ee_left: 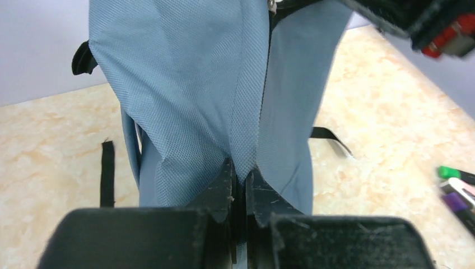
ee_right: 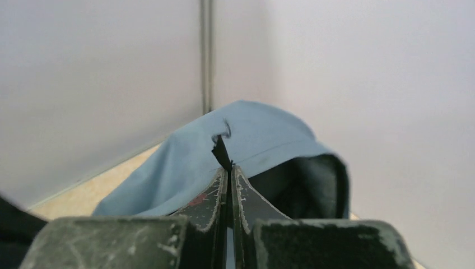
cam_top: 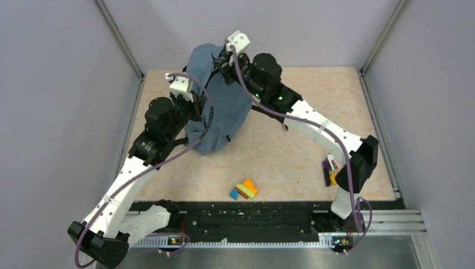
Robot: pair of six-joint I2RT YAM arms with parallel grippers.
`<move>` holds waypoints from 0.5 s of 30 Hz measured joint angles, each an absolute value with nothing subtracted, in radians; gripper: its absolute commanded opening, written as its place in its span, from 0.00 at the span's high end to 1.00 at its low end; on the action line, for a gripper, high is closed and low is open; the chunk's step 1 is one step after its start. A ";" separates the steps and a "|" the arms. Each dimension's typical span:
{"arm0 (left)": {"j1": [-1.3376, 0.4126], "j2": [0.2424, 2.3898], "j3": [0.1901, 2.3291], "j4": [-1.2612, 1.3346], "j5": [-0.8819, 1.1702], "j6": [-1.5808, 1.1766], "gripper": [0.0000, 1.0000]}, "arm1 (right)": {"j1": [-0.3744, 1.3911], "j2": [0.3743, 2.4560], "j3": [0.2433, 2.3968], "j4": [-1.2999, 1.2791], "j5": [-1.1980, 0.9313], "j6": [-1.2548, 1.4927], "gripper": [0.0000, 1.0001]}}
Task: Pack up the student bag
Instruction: Zip the student bag at the center of the board.
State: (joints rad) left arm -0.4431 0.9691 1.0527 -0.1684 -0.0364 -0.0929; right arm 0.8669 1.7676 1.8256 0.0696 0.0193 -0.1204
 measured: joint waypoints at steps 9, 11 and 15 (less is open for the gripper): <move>-0.446 0.957 1.136 -0.285 0.046 -0.174 1.00 | 0.631 1.741 1.832 0.109 0.001 -0.012 1.00; -0.446 0.938 1.135 -0.324 0.031 -0.196 1.00 | 0.572 1.726 1.812 0.147 0.013 0.020 1.00; -0.446 0.899 1.135 -0.376 -0.022 -0.237 1.00 | 0.485 1.666 1.698 0.234 0.017 0.105 1.00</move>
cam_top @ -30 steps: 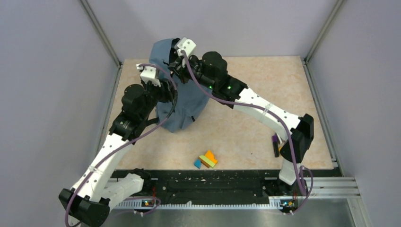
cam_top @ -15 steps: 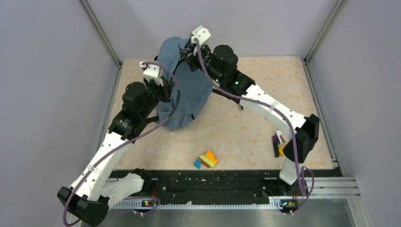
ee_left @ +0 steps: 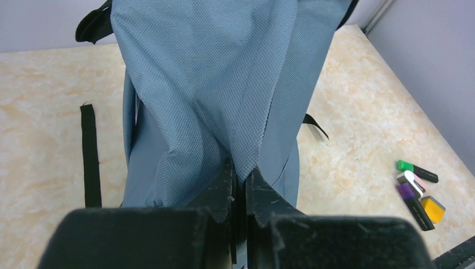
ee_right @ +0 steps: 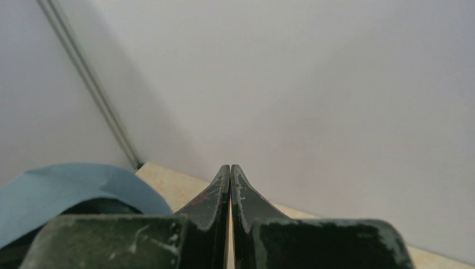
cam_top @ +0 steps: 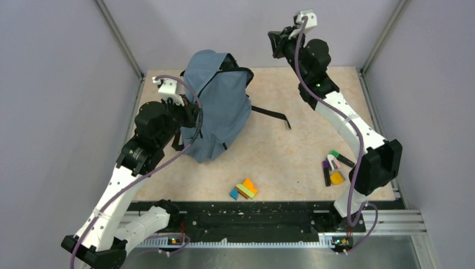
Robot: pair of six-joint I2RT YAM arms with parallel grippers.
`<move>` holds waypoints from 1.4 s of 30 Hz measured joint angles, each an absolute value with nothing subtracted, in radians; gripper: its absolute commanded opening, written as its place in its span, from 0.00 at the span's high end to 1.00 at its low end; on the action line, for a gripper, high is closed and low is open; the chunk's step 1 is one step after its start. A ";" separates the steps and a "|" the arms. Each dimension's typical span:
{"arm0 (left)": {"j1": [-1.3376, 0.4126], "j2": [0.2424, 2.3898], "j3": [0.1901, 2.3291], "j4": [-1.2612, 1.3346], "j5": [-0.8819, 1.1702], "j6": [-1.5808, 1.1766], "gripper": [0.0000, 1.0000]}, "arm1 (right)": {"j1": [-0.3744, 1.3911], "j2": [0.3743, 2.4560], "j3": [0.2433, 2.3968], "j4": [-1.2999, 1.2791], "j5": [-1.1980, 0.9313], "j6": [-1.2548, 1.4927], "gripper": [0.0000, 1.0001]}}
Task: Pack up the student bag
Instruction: Zip the student bag at the center of the board.
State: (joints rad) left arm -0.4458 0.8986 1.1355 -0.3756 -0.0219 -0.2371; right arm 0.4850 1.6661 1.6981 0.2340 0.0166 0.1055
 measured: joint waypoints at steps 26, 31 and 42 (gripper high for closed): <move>-0.446 0.873 1.131 -0.436 0.050 -0.265 1.00 | 0.437 1.626 1.464 0.612 -0.647 0.730 0.43; -0.446 0.873 1.131 -0.436 0.058 -0.268 1.00 | 0.438 1.692 1.517 0.519 -0.690 0.729 0.43; -0.446 0.873 1.131 -0.436 0.064 -0.272 1.00 | 0.471 1.805 1.659 0.393 -0.763 0.727 0.60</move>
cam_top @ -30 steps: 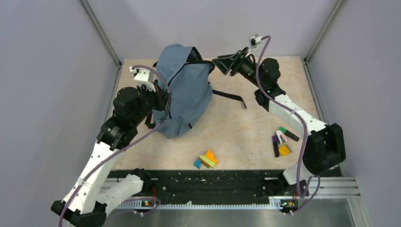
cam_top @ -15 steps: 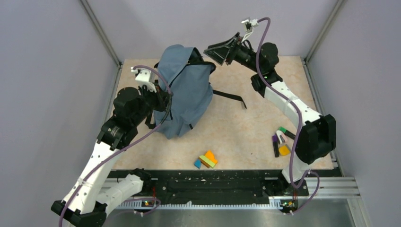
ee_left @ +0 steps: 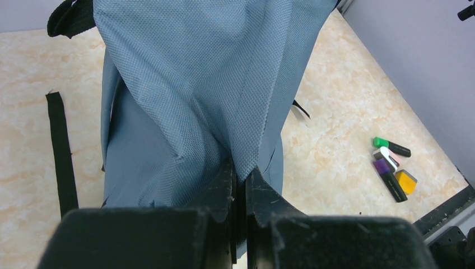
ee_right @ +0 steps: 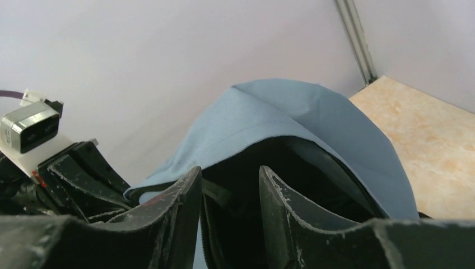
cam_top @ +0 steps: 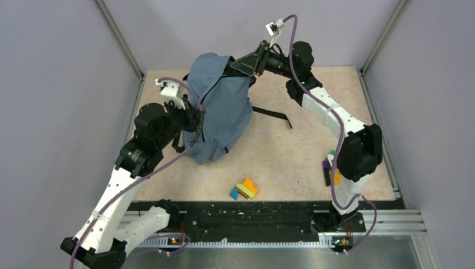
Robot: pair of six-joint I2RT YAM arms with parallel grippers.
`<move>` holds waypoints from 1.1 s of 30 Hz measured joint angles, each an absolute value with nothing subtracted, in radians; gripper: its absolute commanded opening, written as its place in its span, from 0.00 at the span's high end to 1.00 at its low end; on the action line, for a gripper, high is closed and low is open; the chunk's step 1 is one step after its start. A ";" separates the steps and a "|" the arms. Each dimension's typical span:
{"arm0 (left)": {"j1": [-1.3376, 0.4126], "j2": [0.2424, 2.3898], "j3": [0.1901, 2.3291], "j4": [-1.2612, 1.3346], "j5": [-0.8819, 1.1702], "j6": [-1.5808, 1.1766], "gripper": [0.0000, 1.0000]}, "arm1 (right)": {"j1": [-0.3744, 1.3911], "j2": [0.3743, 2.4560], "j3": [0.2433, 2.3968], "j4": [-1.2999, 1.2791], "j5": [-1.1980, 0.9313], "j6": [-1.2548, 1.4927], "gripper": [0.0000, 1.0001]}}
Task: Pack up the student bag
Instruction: Zip the student bag at the center of the board.
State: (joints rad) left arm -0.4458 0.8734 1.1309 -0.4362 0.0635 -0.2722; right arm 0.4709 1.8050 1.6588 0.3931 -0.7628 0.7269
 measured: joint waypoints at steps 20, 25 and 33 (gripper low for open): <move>-0.446 0.875 1.129 -0.435 0.064 -0.281 1.00 | 0.513 1.838 1.723 0.334 -0.823 0.696 1.00; -0.446 0.875 1.129 -0.436 0.062 -0.280 1.00 | 0.524 1.777 1.637 0.344 -0.731 0.589 1.00; -0.446 0.870 1.130 -0.438 0.056 -0.279 1.00 | 0.620 1.590 1.518 0.279 -0.400 0.117 1.00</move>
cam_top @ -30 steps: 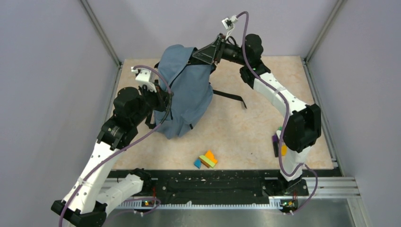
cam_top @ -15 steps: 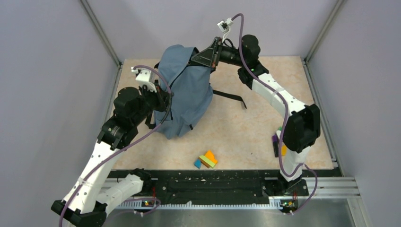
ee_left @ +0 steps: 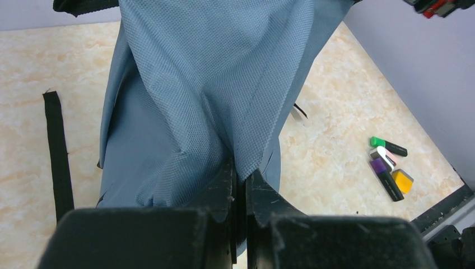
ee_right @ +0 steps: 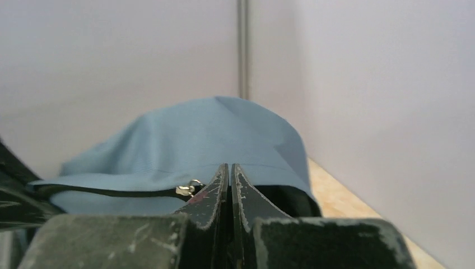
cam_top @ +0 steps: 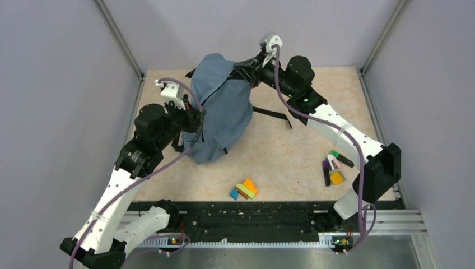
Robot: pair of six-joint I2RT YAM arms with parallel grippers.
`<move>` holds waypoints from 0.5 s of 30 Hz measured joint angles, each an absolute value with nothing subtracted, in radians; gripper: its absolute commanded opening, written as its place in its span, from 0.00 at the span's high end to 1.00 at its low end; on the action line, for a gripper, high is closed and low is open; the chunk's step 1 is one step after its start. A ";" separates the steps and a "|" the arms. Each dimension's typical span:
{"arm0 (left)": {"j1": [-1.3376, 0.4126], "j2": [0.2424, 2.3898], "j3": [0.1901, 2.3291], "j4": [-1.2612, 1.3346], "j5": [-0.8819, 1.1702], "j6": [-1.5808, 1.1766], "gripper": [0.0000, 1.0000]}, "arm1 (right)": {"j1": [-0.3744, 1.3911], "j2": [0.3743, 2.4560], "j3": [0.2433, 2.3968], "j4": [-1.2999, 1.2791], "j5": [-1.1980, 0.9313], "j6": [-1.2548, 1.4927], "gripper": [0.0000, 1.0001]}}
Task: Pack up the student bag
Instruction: Zip the student bag at the center of the board.
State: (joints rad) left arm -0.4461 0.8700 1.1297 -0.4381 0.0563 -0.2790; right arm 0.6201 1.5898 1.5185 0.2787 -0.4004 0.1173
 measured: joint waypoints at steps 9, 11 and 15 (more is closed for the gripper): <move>-0.448 0.866 1.130 -0.450 0.060 -0.279 1.00 | 0.627 1.583 1.401 0.340 -0.247 -0.088 1.00; -0.448 0.862 1.130 -0.454 0.059 -0.279 1.00 | 0.627 1.583 1.385 0.368 -0.199 -0.114 1.00; -0.448 0.848 1.130 -0.472 0.051 -0.279 1.00 | 0.627 1.597 1.380 0.382 -0.119 -0.147 1.00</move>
